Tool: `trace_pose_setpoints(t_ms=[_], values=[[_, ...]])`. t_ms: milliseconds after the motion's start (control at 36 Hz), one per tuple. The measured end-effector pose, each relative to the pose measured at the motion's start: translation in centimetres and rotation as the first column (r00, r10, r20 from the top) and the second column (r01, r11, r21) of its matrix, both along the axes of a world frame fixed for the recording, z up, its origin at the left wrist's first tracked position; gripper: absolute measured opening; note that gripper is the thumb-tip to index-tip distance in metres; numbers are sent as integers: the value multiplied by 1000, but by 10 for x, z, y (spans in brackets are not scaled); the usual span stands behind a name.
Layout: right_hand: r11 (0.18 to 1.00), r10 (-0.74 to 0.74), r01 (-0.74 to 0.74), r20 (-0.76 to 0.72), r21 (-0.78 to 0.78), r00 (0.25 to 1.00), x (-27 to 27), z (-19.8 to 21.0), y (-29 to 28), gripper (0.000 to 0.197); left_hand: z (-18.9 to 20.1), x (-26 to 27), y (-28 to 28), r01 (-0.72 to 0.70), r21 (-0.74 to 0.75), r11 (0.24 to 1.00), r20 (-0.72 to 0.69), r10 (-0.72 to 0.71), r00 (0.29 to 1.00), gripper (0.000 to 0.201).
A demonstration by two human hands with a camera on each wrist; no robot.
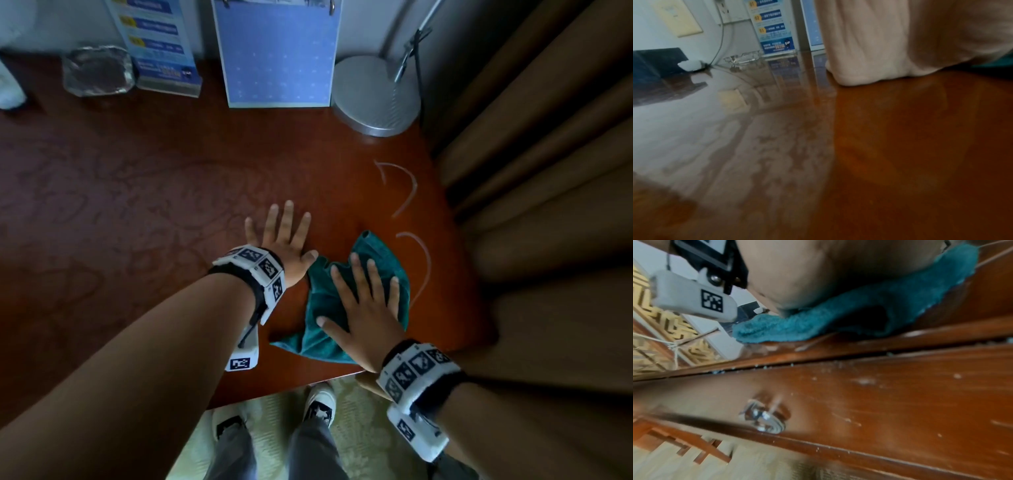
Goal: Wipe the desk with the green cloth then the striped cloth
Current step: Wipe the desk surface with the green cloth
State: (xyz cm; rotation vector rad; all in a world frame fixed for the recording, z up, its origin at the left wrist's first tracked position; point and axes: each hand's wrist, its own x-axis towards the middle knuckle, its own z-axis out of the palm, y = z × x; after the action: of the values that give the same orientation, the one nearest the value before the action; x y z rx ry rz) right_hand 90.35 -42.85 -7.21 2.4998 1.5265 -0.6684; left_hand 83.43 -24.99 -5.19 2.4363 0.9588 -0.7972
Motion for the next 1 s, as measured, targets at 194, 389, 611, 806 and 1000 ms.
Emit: trace_pose_setpoints(t_ms=[194, 389, 611, 806, 1000], values=[[978, 204, -201, -57, 51, 977, 4, 0, -34, 75, 1, 1, 0, -4, -16, 1000, -16, 4, 1000, 64], [985, -125, 126, -18, 116, 992, -8, 6, -23, 78, 3, 0, 0, -7, -16, 1000, -25, 7, 1000, 66], [956, -259, 245, 75, 161, 963, -27, -4, -7, 73, 3, 1, -1, -17, -9, 1000, -32, 16, 999, 67], [987, -102, 95, 46, 132, 994, 3, -4, -30, 67, 2, 1, -1, -14, -13, 1000, -33, 14, 999, 67], [990, 98, -100, 19, 97, 995, 57, -5, -41, 54, 2, 1, 1, -2, -17, 1000, -39, 1, 999, 67]])
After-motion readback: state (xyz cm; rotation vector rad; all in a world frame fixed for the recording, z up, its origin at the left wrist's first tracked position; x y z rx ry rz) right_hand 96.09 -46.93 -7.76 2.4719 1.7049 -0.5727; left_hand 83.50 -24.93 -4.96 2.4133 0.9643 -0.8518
